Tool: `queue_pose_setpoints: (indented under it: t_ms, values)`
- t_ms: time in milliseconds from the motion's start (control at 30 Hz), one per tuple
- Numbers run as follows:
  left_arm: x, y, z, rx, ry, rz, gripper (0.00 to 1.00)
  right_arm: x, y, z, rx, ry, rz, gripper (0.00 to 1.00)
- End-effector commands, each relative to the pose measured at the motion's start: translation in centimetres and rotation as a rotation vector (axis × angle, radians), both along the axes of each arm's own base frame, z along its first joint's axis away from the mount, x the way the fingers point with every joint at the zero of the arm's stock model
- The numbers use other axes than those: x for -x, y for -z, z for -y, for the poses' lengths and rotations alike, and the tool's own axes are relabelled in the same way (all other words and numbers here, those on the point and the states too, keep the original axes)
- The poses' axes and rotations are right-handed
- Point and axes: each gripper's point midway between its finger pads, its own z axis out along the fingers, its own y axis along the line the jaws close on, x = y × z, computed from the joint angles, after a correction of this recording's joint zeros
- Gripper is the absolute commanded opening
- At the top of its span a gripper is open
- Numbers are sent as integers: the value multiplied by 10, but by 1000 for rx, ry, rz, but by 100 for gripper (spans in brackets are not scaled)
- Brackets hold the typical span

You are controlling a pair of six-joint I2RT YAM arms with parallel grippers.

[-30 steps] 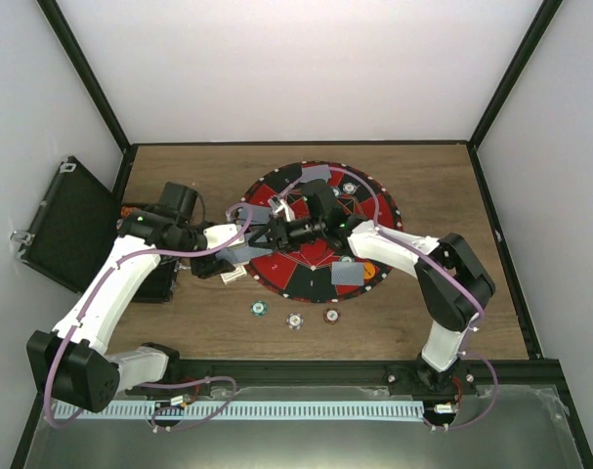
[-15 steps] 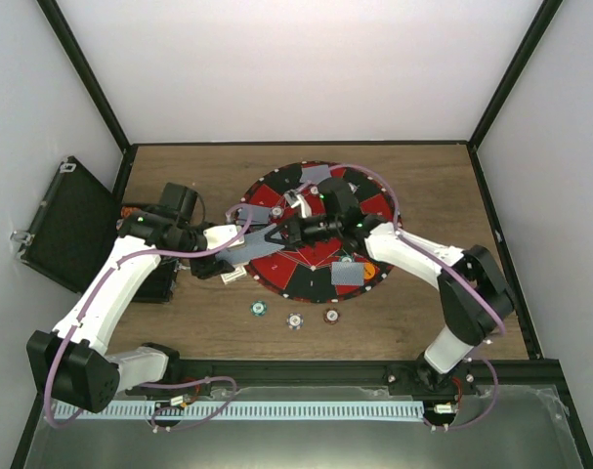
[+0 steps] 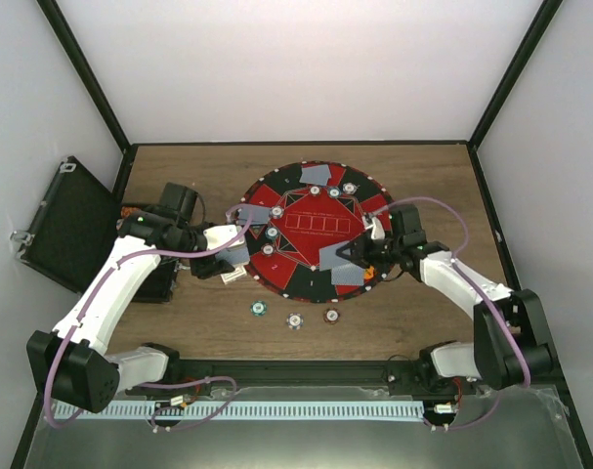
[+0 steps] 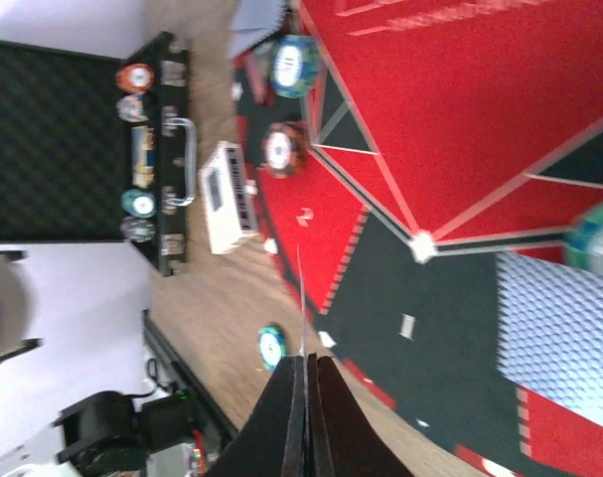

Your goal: Distribute texas hold em gaming equipment

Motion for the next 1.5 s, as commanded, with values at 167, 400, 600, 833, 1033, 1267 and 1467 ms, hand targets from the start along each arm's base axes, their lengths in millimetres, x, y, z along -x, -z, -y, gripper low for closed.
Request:
queue_pose_setpoints:
  t_ms: [167, 400, 600, 833, 1033, 1267, 1467]
  values:
    - [0, -6, 5, 24, 24, 21, 5, 8, 53, 42, 218, 103, -53, 1]
    - [1, -5, 4, 19, 27, 26, 5, 6, 74, 51, 297, 119, -90, 8]
    - [0, -5, 4, 20, 28, 23, 5, 5, 81, 55, 333, 130, -112, 19]
    - [0, -5, 4, 16, 29, 26, 5, -9, 68, 70, 432, 181, -71, 37]
    - [0, -5, 4, 17, 31, 28, 5, -19, 56, 87, 528, 244, -44, 46]
    - [-1, -7, 6, 26, 35, 27, 5, -28, -15, 39, 330, 190, 101, 70]
    - [-2, -9, 10, 45, 35, 16, 5, -9, -70, -73, 15, -102, 125, 85]
